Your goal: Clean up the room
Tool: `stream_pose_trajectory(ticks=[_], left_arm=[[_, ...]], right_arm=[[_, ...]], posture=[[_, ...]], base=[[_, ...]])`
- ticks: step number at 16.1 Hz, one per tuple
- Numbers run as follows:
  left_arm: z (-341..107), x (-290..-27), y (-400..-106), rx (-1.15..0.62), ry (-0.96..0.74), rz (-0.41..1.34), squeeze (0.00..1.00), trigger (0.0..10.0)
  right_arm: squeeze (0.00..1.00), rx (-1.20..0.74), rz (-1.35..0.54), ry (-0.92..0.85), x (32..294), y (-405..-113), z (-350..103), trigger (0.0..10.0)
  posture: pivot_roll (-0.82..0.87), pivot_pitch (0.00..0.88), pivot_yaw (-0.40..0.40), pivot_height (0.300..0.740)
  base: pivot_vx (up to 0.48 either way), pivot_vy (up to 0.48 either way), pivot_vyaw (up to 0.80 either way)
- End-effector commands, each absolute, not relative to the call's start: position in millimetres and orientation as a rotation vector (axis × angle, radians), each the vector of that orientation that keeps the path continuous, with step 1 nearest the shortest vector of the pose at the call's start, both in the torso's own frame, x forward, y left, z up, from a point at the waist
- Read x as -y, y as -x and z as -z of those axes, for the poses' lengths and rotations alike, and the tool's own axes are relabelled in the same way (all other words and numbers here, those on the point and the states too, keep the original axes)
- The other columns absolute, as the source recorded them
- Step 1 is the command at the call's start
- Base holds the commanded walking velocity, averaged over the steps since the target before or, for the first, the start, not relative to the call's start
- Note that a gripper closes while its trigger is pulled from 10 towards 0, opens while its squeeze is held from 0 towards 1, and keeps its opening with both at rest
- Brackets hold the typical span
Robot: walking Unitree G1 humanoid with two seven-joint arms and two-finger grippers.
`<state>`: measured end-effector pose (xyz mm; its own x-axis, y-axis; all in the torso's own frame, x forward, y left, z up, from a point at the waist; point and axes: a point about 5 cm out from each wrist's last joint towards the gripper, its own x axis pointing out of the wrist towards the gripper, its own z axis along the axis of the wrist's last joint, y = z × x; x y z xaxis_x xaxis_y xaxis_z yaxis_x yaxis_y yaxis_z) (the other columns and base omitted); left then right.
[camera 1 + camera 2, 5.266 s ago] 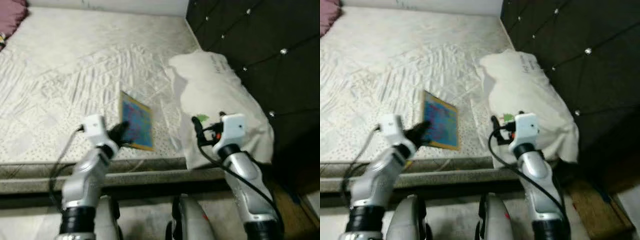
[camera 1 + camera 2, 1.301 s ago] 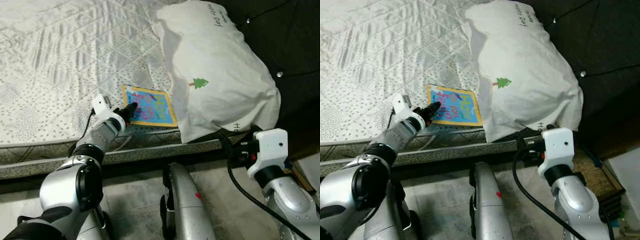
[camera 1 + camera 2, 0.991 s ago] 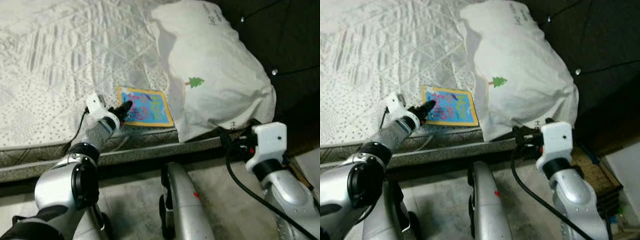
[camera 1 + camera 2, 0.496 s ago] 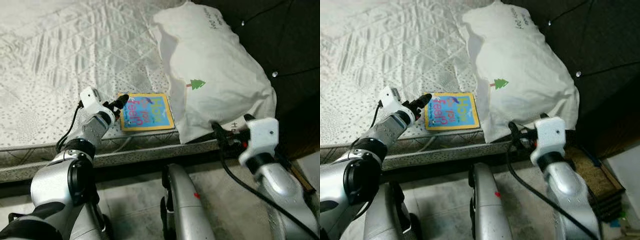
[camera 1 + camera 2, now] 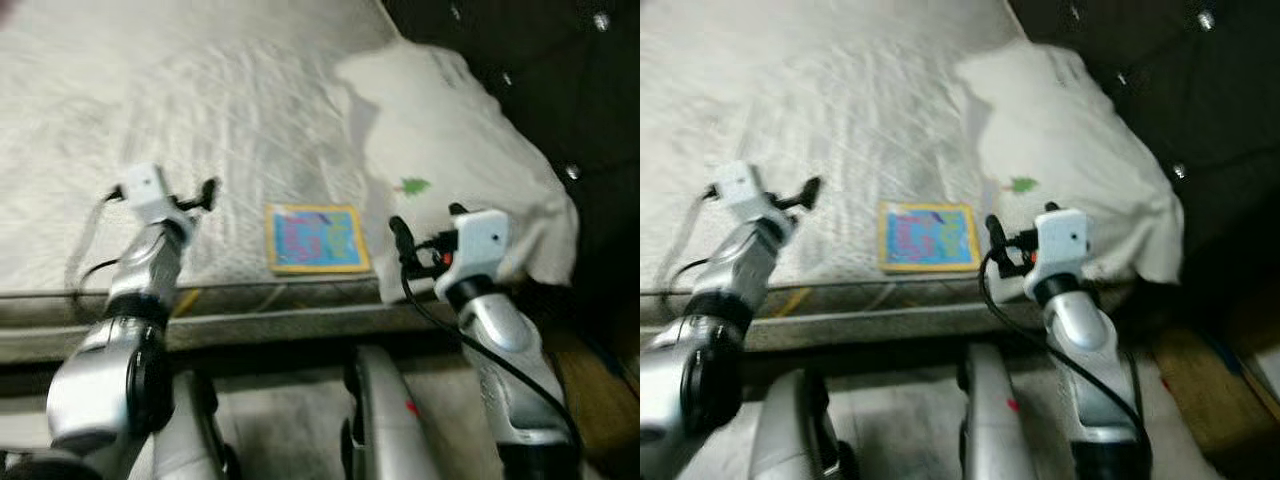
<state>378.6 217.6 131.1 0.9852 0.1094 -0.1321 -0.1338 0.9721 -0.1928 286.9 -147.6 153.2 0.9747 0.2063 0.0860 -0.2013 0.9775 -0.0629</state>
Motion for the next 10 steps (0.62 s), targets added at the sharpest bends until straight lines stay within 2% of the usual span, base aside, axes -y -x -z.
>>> stream_pose_trajectory(ticks=[1, 2, 4, 6, 7, 8, 10], left_arm=[[-139.3, -219.6, -377.7, -0.084, 0.1, -0.16, 0.82, 10.0], [-140.7, -219.9, -376.1, -0.07, 0.077, -0.144, 0.0, 10.0], [-145.4, -221.4, -368.7, -0.015, 0.014, -0.079, 0.0, 10.0], [-156.3, -220.3, -349.5, 0.128, -0.082, 0.006, 0.0, 10.0], [-157.5, -214.1, -337.8, 0.17, -0.133, 0.043, 0.0, 10.0], [-155.1, -206.3, -323.8, 0.192, -0.136, 0.064, 0.0, 10.0], [-146.5, -193.3, -308.3, 0.213, -0.131, 0.044, 0.0, 10.0]], right_arm=[[0.0, 0.083, -0.193, 0.025, 147.7, -293.2, -147.4, 10.0], [0.0, 0.088, -0.182, 0.01, 146.6, -299.4, -145.6, 10.0], [0.0, 0.1, -0.136, -0.009, 147.9, -310.8, -144.7, 10.0], [0.0, 0.105, -0.081, -0.002, 151.2, -316.6, -142.7, 10.0], [0.0, 0.123, -0.067, 0.042, 152.7, -315.4, -141.8, 10.0], [0.0, 0.134, -0.104, -0.006, 154.1, -310.3, -139.3, 10.0], [0.0, 0.1, -0.016, -0.012, 169.0, -307.3, -133.5, 10.0]], posture=[[-0.06, 0.0, -0.053, 0.549], [-0.04, 0.0, -0.053, 0.549], [-0.01, 0.0, -0.044, 0.549], [0.0, 0.0, -0.04, 0.549], [0.0, 0.0, -0.041, 0.549], [-0.02, 0.0, -0.043, 0.549], [-0.03, 0.0, -0.039, 0.549]], base=[[0.0, 0.0, 0.0], [0.0, 0.0, 0.0], [0.0, 0.0, 0.0], [0.0, 0.0, 0.0], [0.0, 0.0, 0.0], [0.0, 0.0, 0.0], [0.0, 0.0, 0.0]])
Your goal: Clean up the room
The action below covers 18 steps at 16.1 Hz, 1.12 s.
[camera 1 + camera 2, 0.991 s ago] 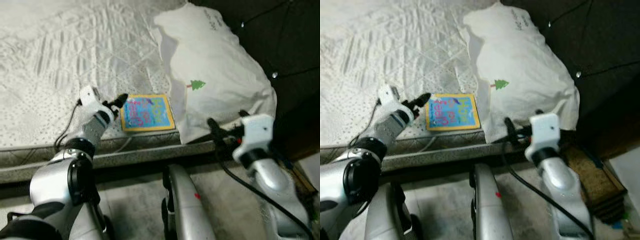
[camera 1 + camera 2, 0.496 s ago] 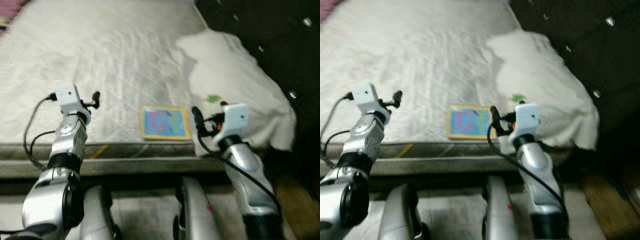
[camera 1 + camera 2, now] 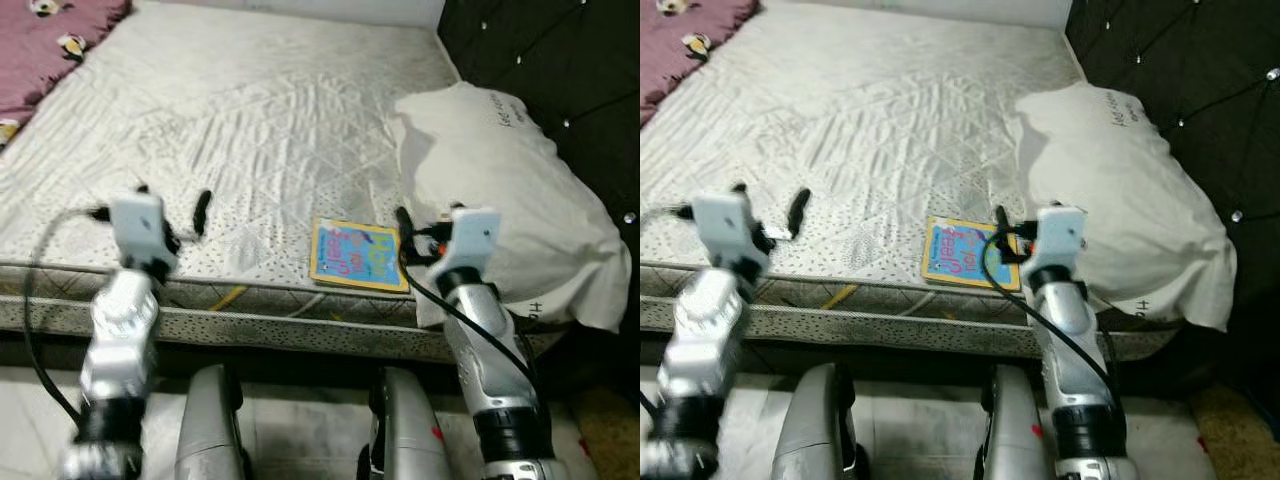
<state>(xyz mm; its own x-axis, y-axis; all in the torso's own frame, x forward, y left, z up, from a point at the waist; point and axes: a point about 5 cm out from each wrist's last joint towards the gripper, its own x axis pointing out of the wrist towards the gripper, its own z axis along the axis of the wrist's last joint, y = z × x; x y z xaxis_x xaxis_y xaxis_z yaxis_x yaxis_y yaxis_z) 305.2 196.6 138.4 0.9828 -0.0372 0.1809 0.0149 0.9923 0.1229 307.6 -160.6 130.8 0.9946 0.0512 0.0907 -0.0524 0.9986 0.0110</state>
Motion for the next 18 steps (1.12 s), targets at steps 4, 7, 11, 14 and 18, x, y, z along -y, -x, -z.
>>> stream_pose_trajectory(ticks=[4, 7, 11, 14, 18], left_arm=[[-133.4, -181.6, -277.3, 0.181, -0.159, 0.085, 0.0, 10.0], [-125.0, -197.7, -271.1, 0.139, -0.153, -0.046, 0.0, 10.0], [-119.9, -186.8, -269.0, 0.089, -0.128, 0.015, 0.0, 10.0], [-122.8, -175.7, -274.8, 0.077, -0.092, 0.049, 0.0, 10.0], [-125.9, -171.7, -276.4, 0.076, -0.102, 0.068, 0.0, 10.0]], right_arm=[[0.0, 0.09, -0.025, -0.026, 166.7, -301.9, -127.8, 10.0], [0.0, 0.081, -0.05, -0.025, 156.6, -299.3, -125.5, 10.0], [0.0, 0.127, -0.114, -0.054, 151.3, -289.5, -132.0, 10.0], [0.0, 0.143, -0.094, -0.067, 154.9, -290.2, -137.9, 10.0], [0.0, 0.123, -0.104, -0.072, 153.5, -287.7, -134.3, 10.0]], posture=[[-0.01, 0.0, -0.048, 0.549], [-0.01, 0.0, -0.038, 0.549], [-0.03, 0.0, -0.031, 0.598], [-0.05, 0.0, -0.017, 0.637], [-0.04, 0.0, -0.027, 0.692]], base=[[0.0, 0.0, 0.0], [0.0, 0.0, 0.0], [0.0, 0.0, 0.0], [0.0, 0.0, 0.0], [0.0, 0.0, 0.0]])
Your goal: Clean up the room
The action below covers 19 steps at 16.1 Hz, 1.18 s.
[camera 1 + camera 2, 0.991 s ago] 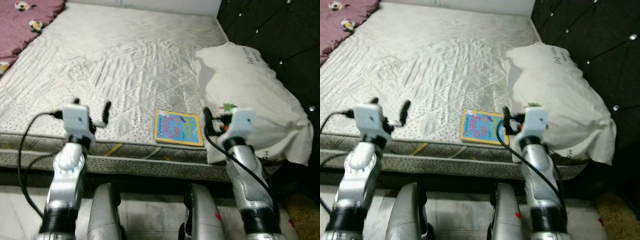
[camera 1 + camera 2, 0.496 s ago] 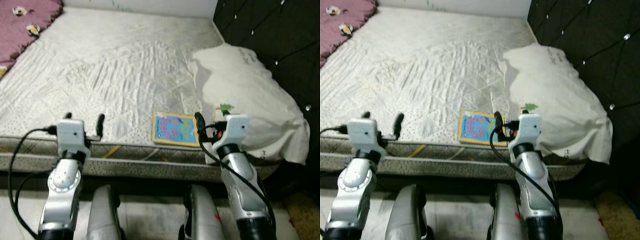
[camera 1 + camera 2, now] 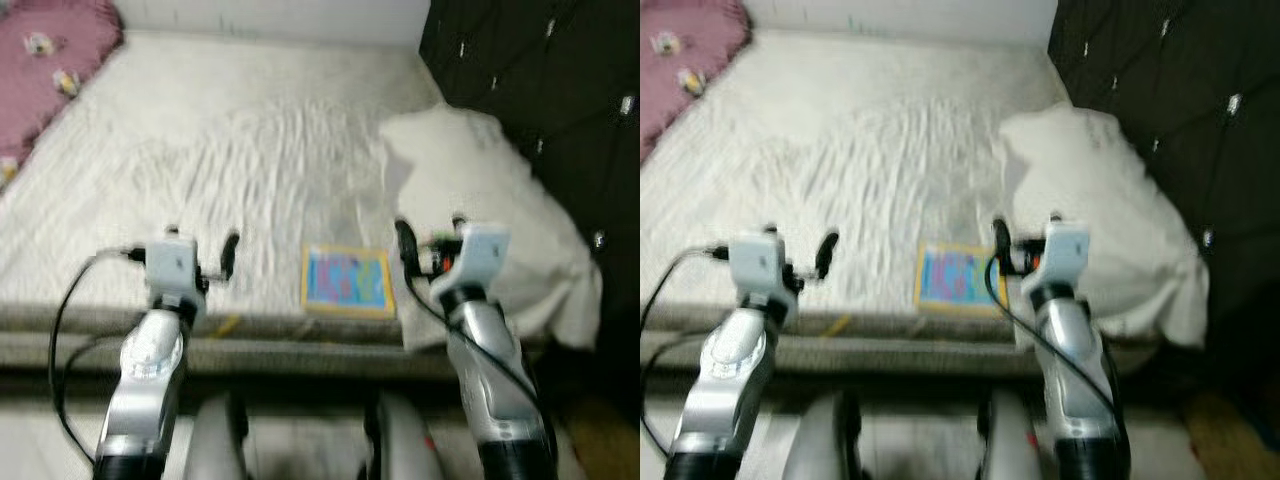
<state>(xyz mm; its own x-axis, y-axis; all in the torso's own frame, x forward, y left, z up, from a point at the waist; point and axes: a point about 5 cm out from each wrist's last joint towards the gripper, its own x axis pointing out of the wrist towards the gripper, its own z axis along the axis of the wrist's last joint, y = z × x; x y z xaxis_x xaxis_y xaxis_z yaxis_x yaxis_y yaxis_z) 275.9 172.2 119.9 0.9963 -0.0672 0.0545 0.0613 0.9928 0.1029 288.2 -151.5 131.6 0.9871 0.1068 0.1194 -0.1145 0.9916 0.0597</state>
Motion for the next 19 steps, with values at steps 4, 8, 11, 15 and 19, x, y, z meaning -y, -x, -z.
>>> stream_pose_trajectory(ticks=[4, 8, 11, 15, 19], left_arm=[[-123.9, -170.2, -274.2, 0.053, -0.077, 0.053, 0.0, 10.0], [-121.1, -158.8, -271.3, 0.043, -0.067, 0.098, 0.0, 10.0], [-117.2, -154.8, -270.7, 0.018, -0.032, 0.104, 0.0, 10.0], [-114.7, -151.2, -270.2, 0.001, -0.003, 0.118, 0.0, 10.0], [-117.0, -149.6, -273.4, 0.001, 0.009, 0.127, 0.0, 10.0]], right_arm=[[0.0, 0.116, -0.108, -0.071, 153.1, -289.0, -134.9, 10.0], [0.0, 0.1, -0.099, -0.061, 158.0, -284.8, -131.5, 10.0], [0.0, 0.084, -0.092, -0.058, 159.4, -282.4, -127.7, 10.0], [0.0, 0.05, -0.076, -0.057, 160.7, -281.4, -122.7, 10.0], [0.0, 0.064, -0.087, -0.048, 158.5, -284.1, -125.5, 10.0]], posture=[[-0.03, 0.0, -0.041, 0.74], [-0.04, 0.0, -0.042, 0.74], [-0.05, 0.0, -0.054, 0.74], [-0.06, 0.0, -0.053, 0.74], [-0.06, 0.0, -0.052, 0.74]], base=[[0.0, 0.0, 0.0], [0.0, 0.0, 0.0], [0.0, 0.0, 0.0], [0.0, 0.212, -0.2], [0.0, 0.48, -0.6]])
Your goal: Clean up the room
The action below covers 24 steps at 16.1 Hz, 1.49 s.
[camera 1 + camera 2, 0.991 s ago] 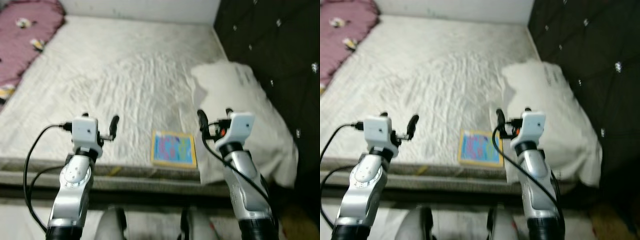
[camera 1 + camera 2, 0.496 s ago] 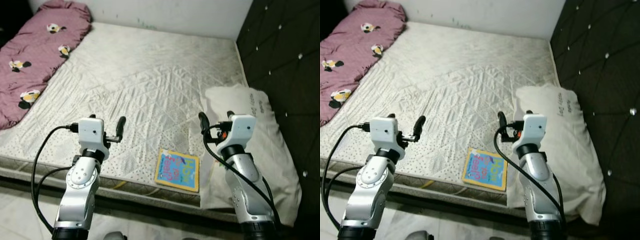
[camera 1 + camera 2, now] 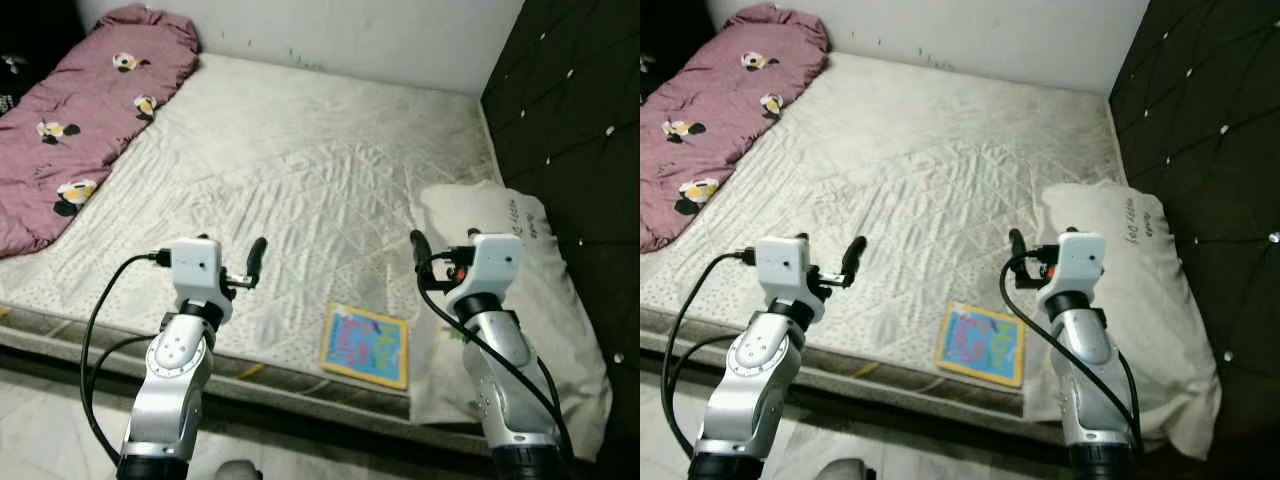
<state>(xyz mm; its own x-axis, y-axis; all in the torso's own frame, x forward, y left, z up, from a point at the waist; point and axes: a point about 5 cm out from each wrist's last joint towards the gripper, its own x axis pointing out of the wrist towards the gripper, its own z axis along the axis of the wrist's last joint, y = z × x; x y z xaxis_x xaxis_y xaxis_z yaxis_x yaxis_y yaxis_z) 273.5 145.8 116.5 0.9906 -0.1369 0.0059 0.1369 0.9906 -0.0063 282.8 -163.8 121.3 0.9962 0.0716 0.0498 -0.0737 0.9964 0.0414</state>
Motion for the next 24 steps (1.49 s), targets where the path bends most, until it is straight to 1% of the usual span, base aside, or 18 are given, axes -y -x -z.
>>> stream_pose_trajectory(ticks=[1, 10, 13, 18, 20, 24], left_arm=[[-117.6, -148.8, -274.1, 0.0, 0.009, 0.133, 0.0, 10.0], [-125.0, -148.7, -279.1, 0.02, 0.013, 0.126, 0.0, 10.0], [-124.5, -148.3, -279.4, 0.018, 0.015, 0.125, 0.0, 10.0], [-124.0, -148.7, -279.9, 0.005, 0.024, 0.124, 0.0, 10.0], [-129.0, -147.2, -277.8, 0.057, 0.004, 0.15, 0.0, 10.0], [-131.7, -146.1, -276.1, 0.068, 0.023, 0.182, 0.0, 10.0]], right_arm=[[0.0, 0.066, -0.091, -0.046, 157.3, -285.4, -126.5, 10.0], [0.0, 0.067, -0.094, -0.04, 156.7, -288.7, -127.3, 10.0], [0.0, 0.066, -0.093, -0.036, 157.3, -288.8, -127.0, 10.0], [0.0, 0.063, -0.096, -0.034, 156.8, -288.4, -126.4, 10.0], [0.0, 0.062, -0.097, -0.033, 156.6, -288.1, -125.9, 10.0], [0.0, 0.062, -0.099, -0.03, 156.1, -288.0, -126.4, 10.0]], posture=[[-0.06, 0.0, -0.051, 0.74], [-0.06, 0.0, -0.055, 0.74], [-0.06, 0.0, -0.056, 0.74], [-0.06, 0.0, -0.055, 0.74], [-0.06, 0.0, -0.055, 0.74], [-0.06, 0.0, -0.056, 0.74]], base=[[0.0, 0.48, 0.0], [0.0, 0.48, 0.0], [0.0, 0.48, -0.76], [0.0, 0.48, 0.0], [0.0, 0.0, 0.0], [0.0, 0.0, 0.0]])
